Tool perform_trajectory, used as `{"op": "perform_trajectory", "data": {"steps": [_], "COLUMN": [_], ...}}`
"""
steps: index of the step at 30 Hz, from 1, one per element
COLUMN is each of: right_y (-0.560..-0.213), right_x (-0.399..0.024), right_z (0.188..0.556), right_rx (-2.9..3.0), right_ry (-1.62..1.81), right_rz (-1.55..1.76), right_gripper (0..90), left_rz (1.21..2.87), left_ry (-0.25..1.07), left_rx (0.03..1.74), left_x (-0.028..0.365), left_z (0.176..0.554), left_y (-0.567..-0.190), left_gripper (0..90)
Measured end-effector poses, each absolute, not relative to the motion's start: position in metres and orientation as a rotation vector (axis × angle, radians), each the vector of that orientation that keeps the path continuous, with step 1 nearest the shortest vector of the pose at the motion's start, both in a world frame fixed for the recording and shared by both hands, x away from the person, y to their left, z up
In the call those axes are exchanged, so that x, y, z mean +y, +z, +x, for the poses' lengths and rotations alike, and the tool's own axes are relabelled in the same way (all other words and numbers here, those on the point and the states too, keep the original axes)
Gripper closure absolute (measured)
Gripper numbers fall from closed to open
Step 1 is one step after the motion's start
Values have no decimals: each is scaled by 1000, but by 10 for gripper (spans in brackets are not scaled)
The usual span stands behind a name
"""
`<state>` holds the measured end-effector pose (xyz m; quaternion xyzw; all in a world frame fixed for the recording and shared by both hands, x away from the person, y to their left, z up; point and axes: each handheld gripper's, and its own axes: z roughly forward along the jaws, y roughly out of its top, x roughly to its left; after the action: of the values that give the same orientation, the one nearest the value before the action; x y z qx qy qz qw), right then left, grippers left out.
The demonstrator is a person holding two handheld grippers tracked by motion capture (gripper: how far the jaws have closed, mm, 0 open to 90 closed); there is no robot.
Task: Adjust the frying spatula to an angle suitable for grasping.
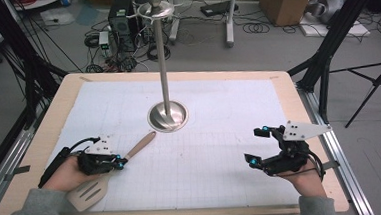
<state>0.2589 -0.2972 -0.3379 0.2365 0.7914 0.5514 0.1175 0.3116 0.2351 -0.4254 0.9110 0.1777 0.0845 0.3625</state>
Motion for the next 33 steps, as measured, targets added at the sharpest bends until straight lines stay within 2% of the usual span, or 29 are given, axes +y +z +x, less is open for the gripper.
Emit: {"op": "perform_trajectory", "data": {"steps": [23,29,31,33], "right_y": [-339,-338,-339,-339], "right_x": [-296,-297,-296,-295], "right_z": [261,260,260,261], "right_rx": [2329,2325,2328,2333], "right_ry": [1611,1613,1612,1609], "right_rz": [689,689,689,687], "right_gripper": [112,112,112,112], "left_rz": [2330,2288,2347,2301], "left_ry": [227,241,307,244], "left_rx": [488,523,592,628], "left_x": [252,265,269,277], "left_z": [311,313,315,319], "left_y": [-425,-423,-426,-432], "left_gripper": [898,898,898,898]}}
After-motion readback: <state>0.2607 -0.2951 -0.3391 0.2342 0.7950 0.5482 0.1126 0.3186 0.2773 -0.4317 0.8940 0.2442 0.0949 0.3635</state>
